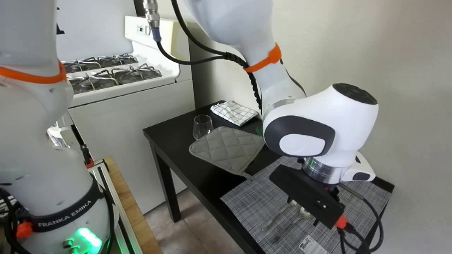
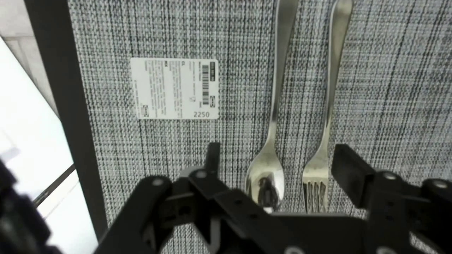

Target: Move the silver spoon and fork to the grey placemat.

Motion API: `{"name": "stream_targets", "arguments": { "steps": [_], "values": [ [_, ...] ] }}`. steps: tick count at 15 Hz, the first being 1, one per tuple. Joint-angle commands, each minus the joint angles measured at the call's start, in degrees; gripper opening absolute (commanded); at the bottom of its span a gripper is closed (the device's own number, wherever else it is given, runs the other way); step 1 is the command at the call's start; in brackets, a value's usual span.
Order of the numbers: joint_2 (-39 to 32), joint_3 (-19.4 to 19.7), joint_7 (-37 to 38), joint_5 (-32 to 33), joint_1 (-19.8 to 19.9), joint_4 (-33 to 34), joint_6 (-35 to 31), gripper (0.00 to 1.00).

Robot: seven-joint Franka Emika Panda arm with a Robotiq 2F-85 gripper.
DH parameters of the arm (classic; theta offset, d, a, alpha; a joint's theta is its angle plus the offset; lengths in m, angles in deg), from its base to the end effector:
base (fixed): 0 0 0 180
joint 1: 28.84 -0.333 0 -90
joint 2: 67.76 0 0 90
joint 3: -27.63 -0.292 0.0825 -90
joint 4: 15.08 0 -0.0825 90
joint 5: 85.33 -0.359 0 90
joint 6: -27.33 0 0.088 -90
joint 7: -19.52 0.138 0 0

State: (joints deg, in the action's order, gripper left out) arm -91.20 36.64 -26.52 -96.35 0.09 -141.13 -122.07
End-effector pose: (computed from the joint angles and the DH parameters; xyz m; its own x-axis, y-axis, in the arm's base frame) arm 0.4181 -0.3319 0.1653 0.9995 -0.0114 0.0298 -0.0107 -0.9997 -0.0216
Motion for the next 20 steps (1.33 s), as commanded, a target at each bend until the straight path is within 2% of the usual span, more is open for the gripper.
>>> {"name": "stream_targets", "arguments": {
  "steps": [1,9,15,20],
  "values": [
    [7.18,1.29,2.04,2.13,-1.04,-2.45,2.45,1.0],
    [18.24,4.68,8.5,7.01,-4.83,-2.52,9.09,1.0],
    [23.92,5.76,14.68,10.34,-7.44,-3.16,15.01,1.0],
    [27.78,6.17,19.53,11.82,-8.92,-5.07,16.96,1.0]
  ]
}}
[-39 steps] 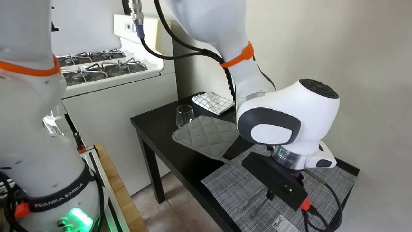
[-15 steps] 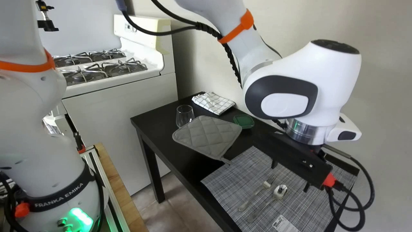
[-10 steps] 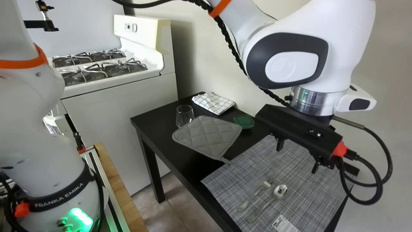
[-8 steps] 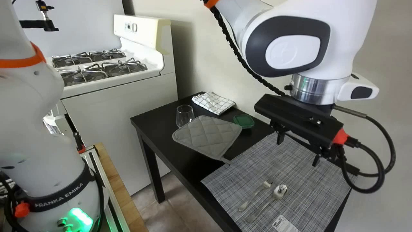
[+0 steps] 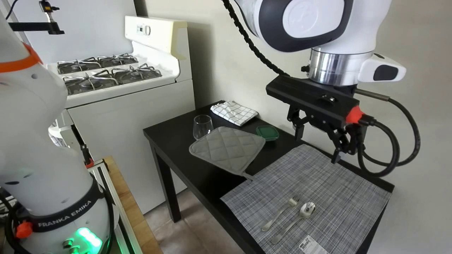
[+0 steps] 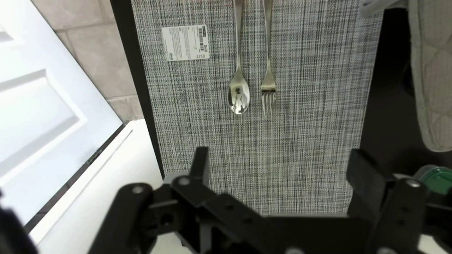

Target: Move the silver spoon and fork to the grey placemat.

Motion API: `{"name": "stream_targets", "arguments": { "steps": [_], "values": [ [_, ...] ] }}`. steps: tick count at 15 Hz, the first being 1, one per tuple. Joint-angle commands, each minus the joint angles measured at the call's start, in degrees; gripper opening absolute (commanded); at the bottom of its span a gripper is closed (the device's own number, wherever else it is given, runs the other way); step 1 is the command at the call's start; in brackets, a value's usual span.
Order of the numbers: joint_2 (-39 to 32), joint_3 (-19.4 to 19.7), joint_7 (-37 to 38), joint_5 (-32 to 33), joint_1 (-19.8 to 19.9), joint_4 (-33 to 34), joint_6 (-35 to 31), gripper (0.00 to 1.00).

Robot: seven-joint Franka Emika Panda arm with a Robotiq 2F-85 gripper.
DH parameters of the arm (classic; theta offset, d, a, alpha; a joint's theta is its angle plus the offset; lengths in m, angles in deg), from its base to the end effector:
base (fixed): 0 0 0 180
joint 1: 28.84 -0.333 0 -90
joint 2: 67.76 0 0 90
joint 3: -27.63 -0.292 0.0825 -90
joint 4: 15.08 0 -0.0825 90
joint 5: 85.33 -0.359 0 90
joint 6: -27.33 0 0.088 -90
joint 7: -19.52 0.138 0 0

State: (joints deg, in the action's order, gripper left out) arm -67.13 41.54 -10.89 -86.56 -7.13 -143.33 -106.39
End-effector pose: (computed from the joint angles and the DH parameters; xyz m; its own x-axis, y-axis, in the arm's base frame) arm 0.4201 -0.3000 0.3441 0.9896 -0.1025 0.1012 -0.1067 -0.9936 0.0366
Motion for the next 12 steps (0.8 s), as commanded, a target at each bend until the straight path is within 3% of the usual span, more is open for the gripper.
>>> {"name": "stream_targets", "arguments": {
  "steps": [1,2,12],
  "values": [
    [4.14,1.32,4.68,2.28,-1.87,-2.97,1.5,1.0],
    [1.38,1.64,2.0,0.6,-2.01,-0.61,0.67,1.0],
    [2.68,1.89,3.16,0.87,-2.39,-1.47,0.76,1.0]
  ]
}}
